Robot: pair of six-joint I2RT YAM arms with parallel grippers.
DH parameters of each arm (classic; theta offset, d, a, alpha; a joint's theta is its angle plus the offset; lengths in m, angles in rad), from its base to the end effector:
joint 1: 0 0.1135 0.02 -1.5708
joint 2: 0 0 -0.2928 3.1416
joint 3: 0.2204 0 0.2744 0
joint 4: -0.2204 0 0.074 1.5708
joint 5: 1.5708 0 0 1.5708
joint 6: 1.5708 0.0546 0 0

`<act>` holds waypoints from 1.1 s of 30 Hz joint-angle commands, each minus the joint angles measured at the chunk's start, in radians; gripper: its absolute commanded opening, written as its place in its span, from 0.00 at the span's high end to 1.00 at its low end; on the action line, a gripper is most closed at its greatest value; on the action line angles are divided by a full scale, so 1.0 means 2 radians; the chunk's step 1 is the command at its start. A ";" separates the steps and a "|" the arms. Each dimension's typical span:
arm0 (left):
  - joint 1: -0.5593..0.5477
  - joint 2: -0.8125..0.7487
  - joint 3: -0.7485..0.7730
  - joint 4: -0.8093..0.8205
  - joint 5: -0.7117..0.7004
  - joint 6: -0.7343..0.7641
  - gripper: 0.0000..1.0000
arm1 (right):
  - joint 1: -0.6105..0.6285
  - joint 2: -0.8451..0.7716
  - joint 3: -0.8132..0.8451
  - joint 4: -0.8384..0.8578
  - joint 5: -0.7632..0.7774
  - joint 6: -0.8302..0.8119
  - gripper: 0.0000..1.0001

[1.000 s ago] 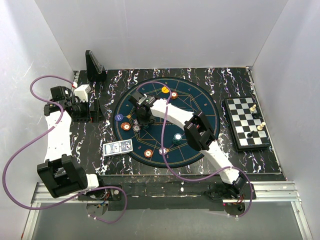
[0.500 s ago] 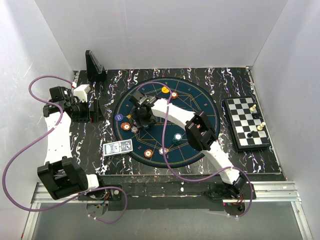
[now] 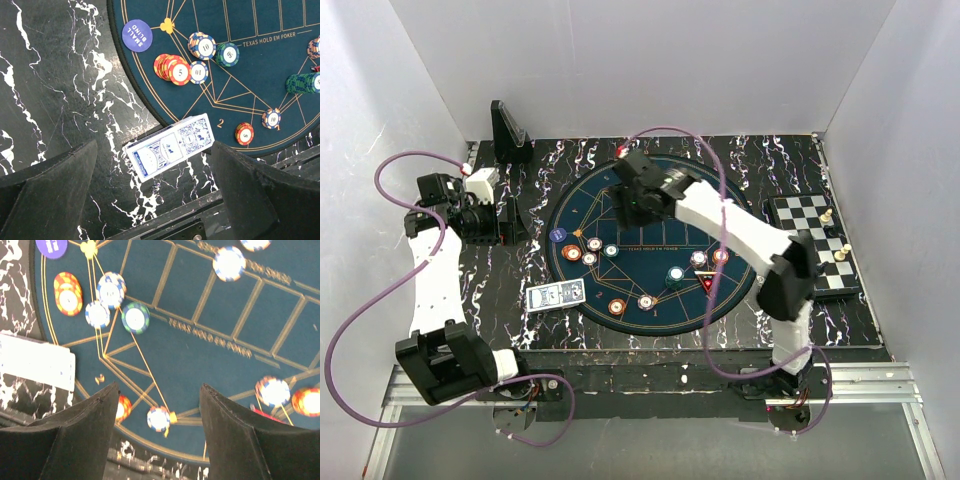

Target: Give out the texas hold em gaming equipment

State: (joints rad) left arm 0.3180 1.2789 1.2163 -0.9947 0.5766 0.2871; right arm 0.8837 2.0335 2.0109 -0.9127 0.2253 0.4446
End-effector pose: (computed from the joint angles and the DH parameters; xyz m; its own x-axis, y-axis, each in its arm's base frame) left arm 0.2616 0.0548 0.3327 -0.7957 -0.0120 -0.6056 0.2269 0.9211 -0.3163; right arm 0.3236 0.3751 0.3271 -0.7488 -0.2517 -0.6132 -0.3848 0.9183 0.0930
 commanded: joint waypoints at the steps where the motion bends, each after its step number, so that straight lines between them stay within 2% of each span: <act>1: 0.002 -0.026 -0.007 -0.001 0.022 -0.008 0.00 | -0.002 -0.122 -0.123 0.004 -0.027 0.054 0.28; 5: 0.002 -0.027 -0.018 0.002 0.022 -0.006 0.00 | 0.017 -0.225 -0.255 0.032 -0.050 0.085 0.27; 8: 0.003 -0.025 -0.018 0.000 0.021 -0.004 0.00 | 0.031 -0.267 -0.294 0.012 -0.048 0.092 0.24; 10: 0.002 -0.020 -0.014 -0.002 0.018 -0.002 0.00 | 0.031 -0.272 -0.294 0.008 -0.028 0.090 0.23; 13: 0.003 -0.021 -0.013 0.001 0.015 -0.005 0.00 | 0.031 -0.254 -0.249 0.002 -0.023 0.090 0.20; 20: 0.003 -0.014 0.004 -0.002 0.023 -0.015 0.00 | 0.034 -0.211 -0.215 0.023 0.035 0.008 0.19; 24: 0.003 -0.022 0.001 0.006 0.025 -0.025 0.00 | 0.034 -0.222 -0.242 0.029 0.076 -0.012 0.18; 33: 0.002 -0.029 -0.005 -0.005 0.021 -0.012 0.00 | 0.032 -0.227 -0.296 0.035 0.074 -0.029 0.16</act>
State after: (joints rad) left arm 0.3187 1.2594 1.1896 -0.9939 0.6014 0.2504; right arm 0.9497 1.6108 1.4517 -0.8619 0.3370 0.4179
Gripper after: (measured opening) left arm 0.995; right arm 0.830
